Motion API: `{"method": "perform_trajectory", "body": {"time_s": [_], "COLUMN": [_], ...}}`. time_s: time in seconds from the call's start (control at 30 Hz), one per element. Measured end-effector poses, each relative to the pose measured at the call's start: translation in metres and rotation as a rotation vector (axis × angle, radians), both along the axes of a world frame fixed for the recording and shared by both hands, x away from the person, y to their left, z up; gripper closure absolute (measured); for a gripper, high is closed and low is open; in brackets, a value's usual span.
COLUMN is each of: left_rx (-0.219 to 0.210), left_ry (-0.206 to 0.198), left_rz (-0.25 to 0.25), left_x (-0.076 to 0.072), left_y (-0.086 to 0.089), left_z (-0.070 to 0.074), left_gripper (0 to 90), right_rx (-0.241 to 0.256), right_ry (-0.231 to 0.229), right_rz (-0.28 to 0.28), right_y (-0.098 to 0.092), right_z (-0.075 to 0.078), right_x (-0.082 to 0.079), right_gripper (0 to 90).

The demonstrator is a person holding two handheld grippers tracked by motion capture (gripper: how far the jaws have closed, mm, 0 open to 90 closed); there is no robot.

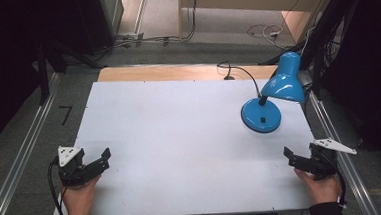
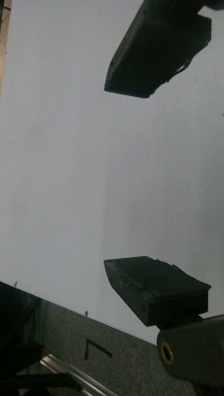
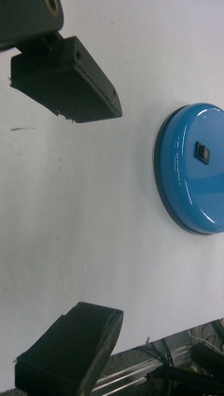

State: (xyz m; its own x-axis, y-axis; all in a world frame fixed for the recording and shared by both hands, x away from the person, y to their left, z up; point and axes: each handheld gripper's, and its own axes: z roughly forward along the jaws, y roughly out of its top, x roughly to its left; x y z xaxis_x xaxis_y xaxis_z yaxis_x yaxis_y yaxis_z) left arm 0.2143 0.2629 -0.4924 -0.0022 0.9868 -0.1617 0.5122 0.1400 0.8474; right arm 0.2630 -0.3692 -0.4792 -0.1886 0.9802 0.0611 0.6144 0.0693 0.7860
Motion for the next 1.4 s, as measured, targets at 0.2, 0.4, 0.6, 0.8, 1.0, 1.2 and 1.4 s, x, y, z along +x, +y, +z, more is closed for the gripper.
{"method": "perform_trajectory", "body": {"time_s": [0.2, 0.4, 0.6, 0.8, 1.0, 1.2, 1.4], "left_rx": [0.003, 0.006, 0.005, 0.007, 0.006, 0.008, 0.012], "left_ry": [0.001, 0.004, 0.005, 0.003, 0.005, 0.008, 0.010], "left_rz": [-0.002, -0.004, -0.002, -0.002, -0.003, -0.006, -0.007], "left_x": [0.000, 0.000, 0.000, 0.001, 0.001, 0.002, 0.002], "left_y": [0.000, -0.001, 0.000, -0.001, -0.001, -0.002, -0.002], "left_z": [0.000, 0.000, 0.000, -0.001, -0.001, -0.001, -0.001], "left_gripper": [13.2, 13.2, 13.2, 13.2, 13.2, 13.2, 13.2], "right_rx": [0.022, 0.020, 0.011, 0.014, 0.025, 0.009, 0.008], "right_ry": [-0.016, -0.047, -0.053, -0.069, -0.063, -0.034, -0.025], "right_rz": [0.019, 0.047, 0.053, 0.039, 0.050, 0.048, 0.044], "right_y": [-0.001, 0.004, 0.008, 0.011, 0.016, 0.023, 0.024], "right_z": [0.002, 0.005, 0.004, 0.004, 0.003, 0.005, 0.006], "right_x": [-0.002, -0.001, 0.001, 0.003, 0.008, 0.013, 0.019], "right_gripper": [6.2, 10.2, 10.6, 11.2, 11.2, 11.3, 12.0]}}
